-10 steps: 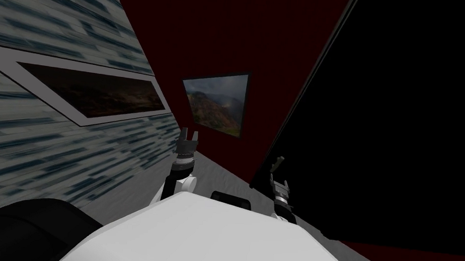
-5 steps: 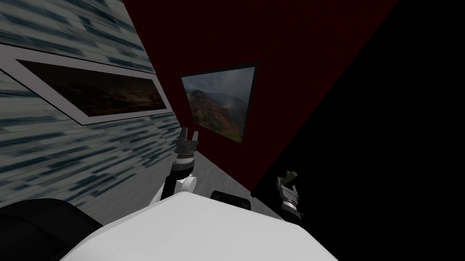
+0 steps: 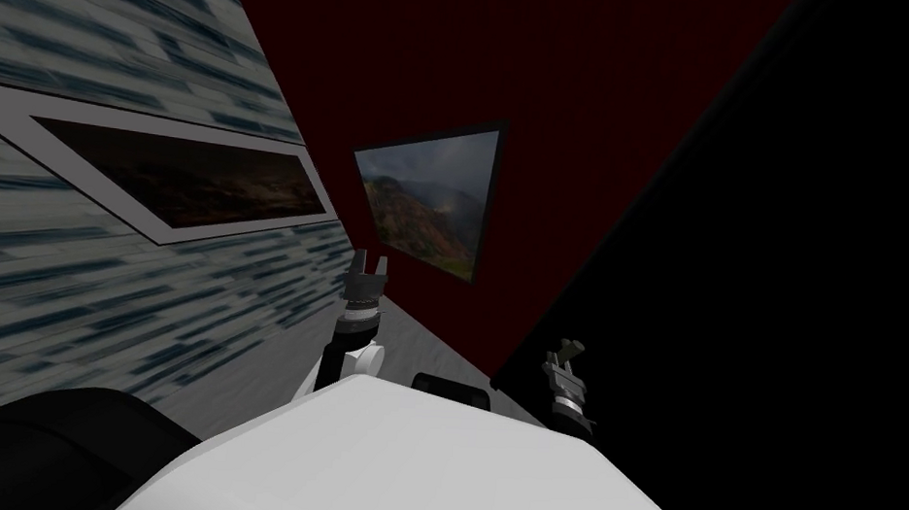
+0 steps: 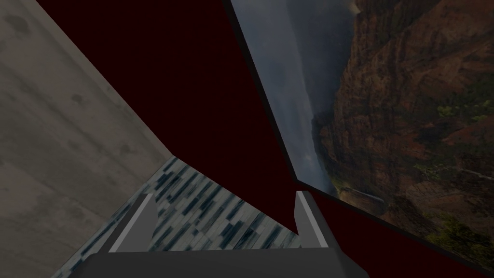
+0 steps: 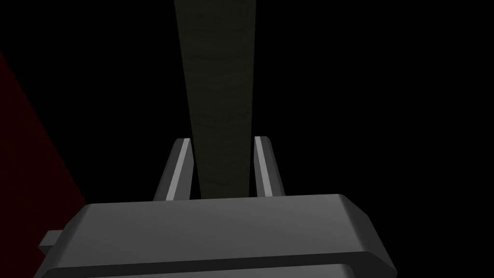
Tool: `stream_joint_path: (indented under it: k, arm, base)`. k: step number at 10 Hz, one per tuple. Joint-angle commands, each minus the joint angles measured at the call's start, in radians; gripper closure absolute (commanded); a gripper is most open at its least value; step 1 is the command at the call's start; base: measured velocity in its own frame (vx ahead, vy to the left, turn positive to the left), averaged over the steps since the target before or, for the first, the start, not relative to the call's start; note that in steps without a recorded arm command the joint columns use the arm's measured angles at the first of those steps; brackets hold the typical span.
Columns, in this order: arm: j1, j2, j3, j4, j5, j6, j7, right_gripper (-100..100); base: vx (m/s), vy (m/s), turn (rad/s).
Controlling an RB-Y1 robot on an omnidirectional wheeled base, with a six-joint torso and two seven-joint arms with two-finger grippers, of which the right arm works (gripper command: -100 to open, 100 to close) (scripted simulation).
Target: Pull the door open
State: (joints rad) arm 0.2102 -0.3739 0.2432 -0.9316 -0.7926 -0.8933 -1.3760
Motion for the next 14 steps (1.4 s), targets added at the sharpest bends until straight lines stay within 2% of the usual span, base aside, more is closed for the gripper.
stream_joint_path:
  k: [1,3,12,13,14]
  arm:
    - [-0.001,0.000,0.000,0.000,0.000,0.001,0.000,100]
    - [-0.001,0.000,0.000,0.000,0.000,0.001,0.000,100]
    - [0.046,-0.078,0.106,-0.038,0.050,-0.039,-0.092,100]
    - [0.041,-0.073,0.098,-0.035,0.046,-0.038,-0.086,100]
    - [0.054,-0.088,0.119,-0.034,0.058,-0.053,-0.107,100]
  base:
    - [0.000,0.000,0.000]
    - [0.000,0.000,0.000]
    - [-0.200,-0.014,0.086]
    - [-0.099,0.000,0.020]
    - [-0.197,-0.017,0.128]
